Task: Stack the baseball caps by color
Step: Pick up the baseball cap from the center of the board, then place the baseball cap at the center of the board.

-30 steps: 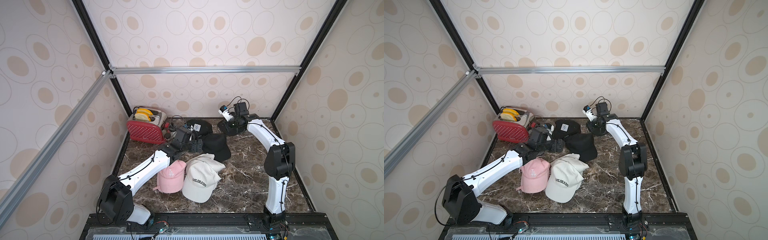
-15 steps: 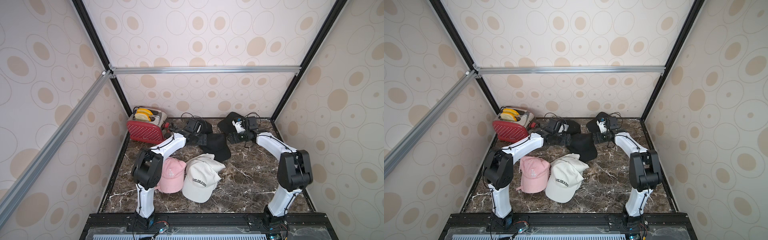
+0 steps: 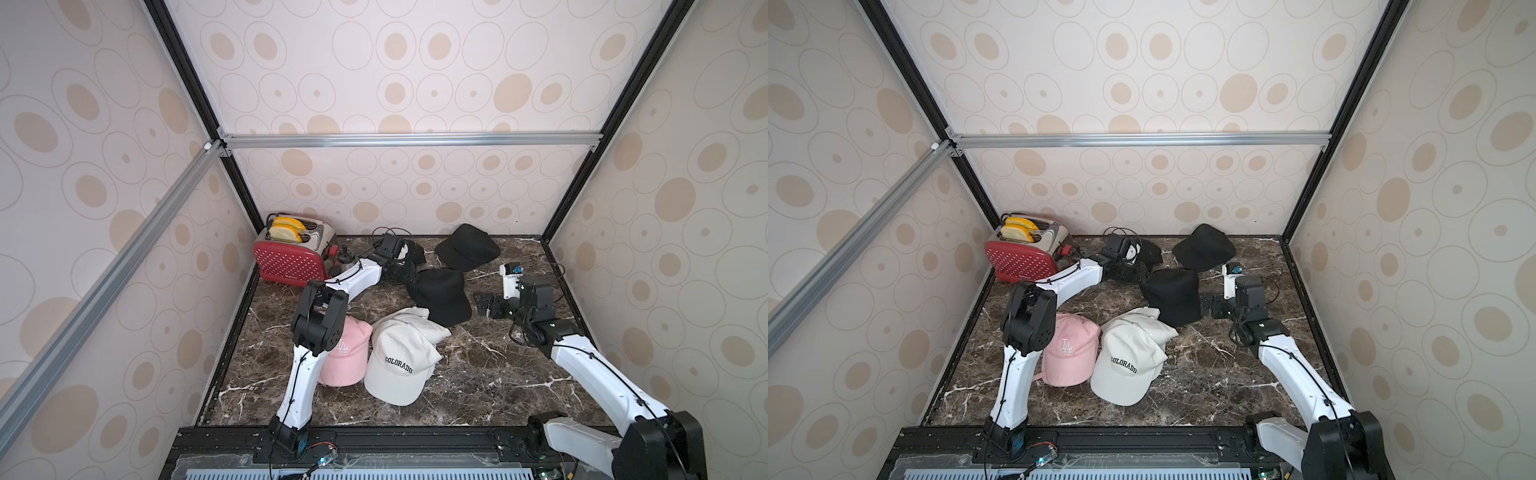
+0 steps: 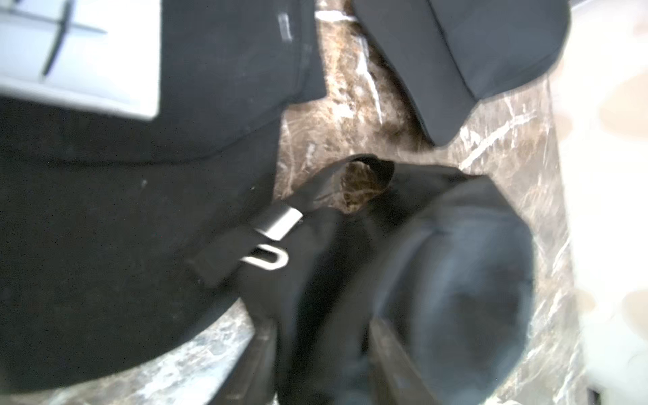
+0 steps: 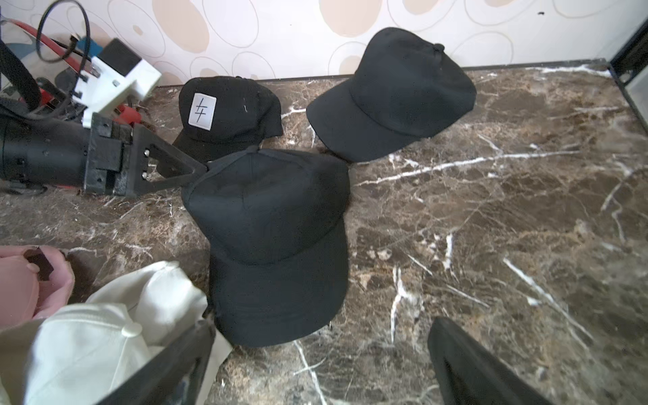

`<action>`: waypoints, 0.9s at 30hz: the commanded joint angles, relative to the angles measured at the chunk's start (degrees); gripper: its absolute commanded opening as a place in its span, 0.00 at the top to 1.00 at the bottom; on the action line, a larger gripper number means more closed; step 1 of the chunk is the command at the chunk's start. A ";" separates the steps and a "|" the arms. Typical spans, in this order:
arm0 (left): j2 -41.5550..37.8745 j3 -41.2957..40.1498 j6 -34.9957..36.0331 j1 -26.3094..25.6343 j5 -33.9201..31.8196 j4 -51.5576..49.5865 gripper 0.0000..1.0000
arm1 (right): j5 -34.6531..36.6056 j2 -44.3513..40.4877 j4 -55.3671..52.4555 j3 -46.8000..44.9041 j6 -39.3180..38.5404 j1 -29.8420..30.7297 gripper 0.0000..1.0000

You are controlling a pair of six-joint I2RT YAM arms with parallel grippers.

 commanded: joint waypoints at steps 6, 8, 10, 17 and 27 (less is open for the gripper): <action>-0.91 3.05 -1.09 -4.13 9.40 6.28 1.00 | 13.09 -10.83 -10.08 -2.36 0.30 -0.01 0.00; -0.38 4.24 -0.59 -6.20 10.05 6.39 1.00 | 16.28 -11.53 -12.96 -1.56 1.06 -0.13 0.00; 0.99 6.32 -0.74 -8.04 12.11 6.36 1.00 | 18.77 -12.22 -14.09 -1.34 1.86 -0.30 0.00; 2.82 8.72 3.64 -12.76 17.38 1.51 1.00 | 25.03 -14.84 -16.75 -0.45 4.00 -1.00 0.00; -3.87 -3.28 7.29 -17.40 13.21 1.36 1.00 | 21.03 -14.70 -20.67 3.61 2.82 -1.00 0.00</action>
